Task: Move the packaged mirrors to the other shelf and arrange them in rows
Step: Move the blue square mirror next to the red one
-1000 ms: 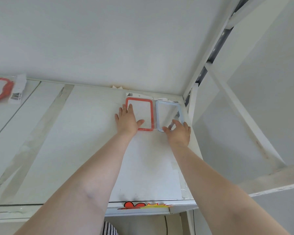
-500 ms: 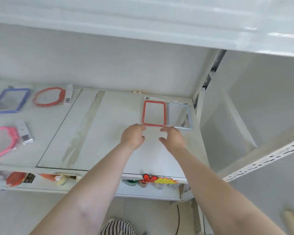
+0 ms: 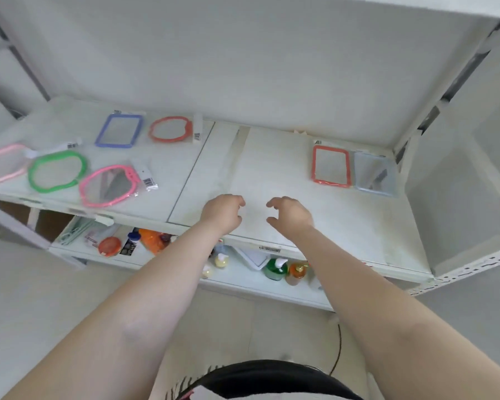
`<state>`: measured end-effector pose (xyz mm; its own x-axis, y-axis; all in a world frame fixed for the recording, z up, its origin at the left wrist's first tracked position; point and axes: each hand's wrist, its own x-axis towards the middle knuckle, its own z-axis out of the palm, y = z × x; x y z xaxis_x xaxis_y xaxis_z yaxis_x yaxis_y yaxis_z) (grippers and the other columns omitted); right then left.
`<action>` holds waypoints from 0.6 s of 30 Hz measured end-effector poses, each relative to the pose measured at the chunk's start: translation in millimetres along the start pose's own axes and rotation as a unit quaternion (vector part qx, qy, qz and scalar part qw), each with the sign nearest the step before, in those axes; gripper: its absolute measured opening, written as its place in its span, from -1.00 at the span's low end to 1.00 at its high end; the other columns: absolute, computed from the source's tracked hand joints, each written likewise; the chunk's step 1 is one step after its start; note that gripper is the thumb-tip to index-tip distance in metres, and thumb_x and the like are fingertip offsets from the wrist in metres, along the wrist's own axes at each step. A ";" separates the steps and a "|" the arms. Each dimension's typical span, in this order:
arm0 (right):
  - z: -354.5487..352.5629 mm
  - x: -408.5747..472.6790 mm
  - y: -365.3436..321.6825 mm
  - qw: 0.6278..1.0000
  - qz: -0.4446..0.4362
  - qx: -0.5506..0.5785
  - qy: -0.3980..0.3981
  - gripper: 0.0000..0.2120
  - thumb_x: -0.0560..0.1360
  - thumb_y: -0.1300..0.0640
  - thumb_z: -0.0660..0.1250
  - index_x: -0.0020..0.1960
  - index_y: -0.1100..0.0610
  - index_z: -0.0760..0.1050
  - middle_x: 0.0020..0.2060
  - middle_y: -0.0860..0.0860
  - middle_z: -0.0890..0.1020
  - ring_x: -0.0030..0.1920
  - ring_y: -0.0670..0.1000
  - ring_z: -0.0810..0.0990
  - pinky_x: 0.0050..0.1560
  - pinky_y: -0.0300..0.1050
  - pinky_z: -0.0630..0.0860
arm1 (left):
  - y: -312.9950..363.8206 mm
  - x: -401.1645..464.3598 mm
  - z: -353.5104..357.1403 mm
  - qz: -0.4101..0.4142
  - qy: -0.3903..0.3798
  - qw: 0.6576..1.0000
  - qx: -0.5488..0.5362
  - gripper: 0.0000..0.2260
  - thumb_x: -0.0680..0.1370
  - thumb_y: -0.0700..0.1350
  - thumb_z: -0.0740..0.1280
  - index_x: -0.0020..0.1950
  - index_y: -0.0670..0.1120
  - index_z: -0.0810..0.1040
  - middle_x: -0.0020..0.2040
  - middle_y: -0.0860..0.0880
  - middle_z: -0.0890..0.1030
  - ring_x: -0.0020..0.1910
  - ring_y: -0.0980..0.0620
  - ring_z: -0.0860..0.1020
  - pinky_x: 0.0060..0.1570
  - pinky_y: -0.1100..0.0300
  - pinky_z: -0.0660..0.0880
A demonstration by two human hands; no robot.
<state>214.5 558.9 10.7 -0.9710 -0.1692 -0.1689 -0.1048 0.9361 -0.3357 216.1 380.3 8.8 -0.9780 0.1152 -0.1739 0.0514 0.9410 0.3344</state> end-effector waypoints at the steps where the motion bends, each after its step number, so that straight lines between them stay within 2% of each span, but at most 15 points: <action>1: 10.0 -2.7 -16.6 1.000 -0.004 -0.003 -0.003 -0.63 0.53 0.06 0.29 0.34 -0.03 0.44 0.23 0.00 0.54 0.27 0.05 0.47 0.15 -0.08 0.46 | -21.3 -11.4 -2.9 -0.010 -0.002 1.000 0.001 -0.59 0.51 -0.18 0.26 0.36 0.00 0.44 0.29 0.01 0.55 0.30 -0.04 0.48 0.18 0.12 0.44; 9: 89.3 -22.4 -165.7 0.997 -0.057 -0.020 -0.040 -0.60 0.53 0.08 0.29 0.36 -0.06 0.42 0.26 0.00 0.53 0.29 0.06 0.47 0.19 -0.07 0.46 | -182.6 -93.2 -25.6 -0.085 0.006 0.996 -0.016 -0.60 0.47 -0.19 0.29 0.31 0.00 0.49 0.21 -0.04 0.61 0.21 -0.10 0.54 0.14 0.10 0.50; 15: 118.4 -23.2 -240.4 0.996 -0.073 -0.028 -0.036 -0.62 0.51 0.12 0.29 0.33 -0.02 0.46 0.21 0.04 0.54 0.25 0.09 0.49 0.09 -0.07 0.47 | -237.7 -121.4 -39.2 -0.080 0.019 0.997 -0.006 -0.73 0.45 -0.21 0.30 0.12 -0.02 0.58 0.13 -0.05 0.63 0.14 -0.13 0.57 0.07 0.03 0.55; 18: 127.4 -13.9 -259.3 0.996 -0.073 -0.038 -0.025 -0.65 0.52 0.12 0.28 0.31 0.01 0.47 0.19 0.05 0.54 0.23 0.10 0.50 0.07 -0.05 0.48 | -256.9 -119.0 -41.9 -0.080 0.042 0.996 -0.016 -0.69 0.48 -0.21 0.27 0.20 -0.03 0.55 0.16 -0.06 0.62 0.17 -0.15 0.55 0.05 0.03 0.54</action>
<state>282.6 279.2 -18.0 -0.9327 -0.3179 -0.1701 -0.2613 0.9211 -0.2886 310.8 111.5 -17.5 -0.9868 -0.0636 -0.1487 -0.1111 0.9347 0.3378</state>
